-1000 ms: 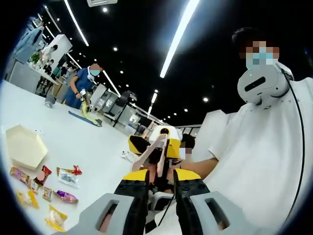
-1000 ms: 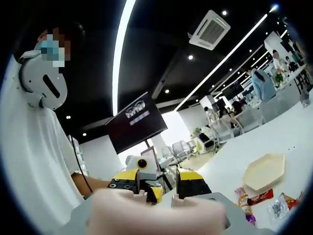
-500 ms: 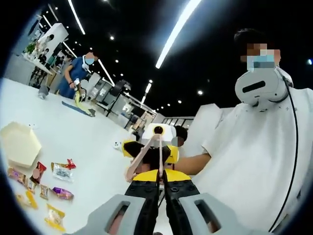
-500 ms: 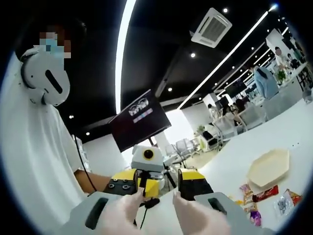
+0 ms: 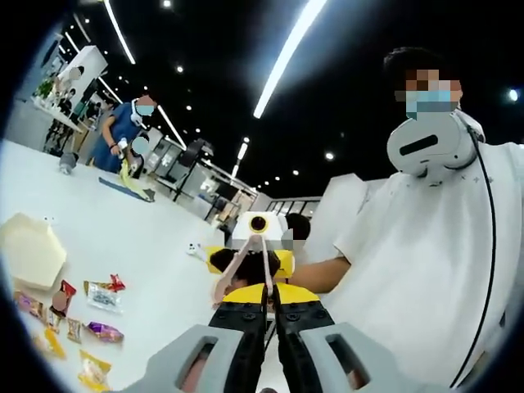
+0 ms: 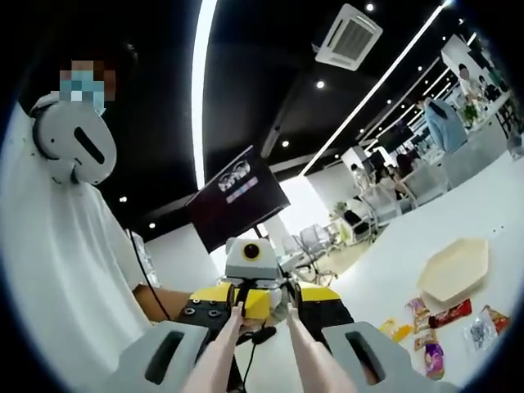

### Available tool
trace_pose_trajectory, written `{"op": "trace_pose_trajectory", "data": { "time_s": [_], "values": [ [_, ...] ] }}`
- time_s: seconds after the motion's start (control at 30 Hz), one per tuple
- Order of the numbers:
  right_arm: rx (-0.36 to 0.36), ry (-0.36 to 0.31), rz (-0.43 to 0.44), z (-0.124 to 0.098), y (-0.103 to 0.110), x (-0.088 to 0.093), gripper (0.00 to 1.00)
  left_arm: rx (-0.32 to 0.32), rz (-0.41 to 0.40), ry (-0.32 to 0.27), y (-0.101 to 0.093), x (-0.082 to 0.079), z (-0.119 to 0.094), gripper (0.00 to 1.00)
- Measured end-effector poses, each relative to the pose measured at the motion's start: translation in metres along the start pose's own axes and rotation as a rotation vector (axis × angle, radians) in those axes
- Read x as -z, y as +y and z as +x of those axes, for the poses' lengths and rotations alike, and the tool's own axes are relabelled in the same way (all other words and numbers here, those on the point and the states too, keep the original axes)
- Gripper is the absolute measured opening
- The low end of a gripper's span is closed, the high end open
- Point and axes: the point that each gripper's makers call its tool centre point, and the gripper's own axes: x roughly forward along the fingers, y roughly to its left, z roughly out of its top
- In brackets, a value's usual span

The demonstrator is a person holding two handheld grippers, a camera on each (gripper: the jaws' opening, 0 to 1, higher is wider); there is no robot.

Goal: Place the target food into the container with the food tongs after gripping and lifting it, then release it inside without dropping or visibly crushing the food.

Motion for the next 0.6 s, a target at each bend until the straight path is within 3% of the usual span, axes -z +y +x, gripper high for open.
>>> {"op": "trace_pose_trajectory", "data": {
  "time_s": [0.23, 0.6],
  "values": [
    [0.013, -0.009, -0.020, -0.002, 0.000, 0.000, 0.30, 0.005, -0.002, 0.016, 0.000, -0.001, 0.001, 0.00],
    [-0.017, -0.071, 0.034, -0.008, 0.010, -0.011, 0.30, 0.069, -0.027, -0.081, -0.011, -0.011, 0.009, 0.01]
  ]
}}
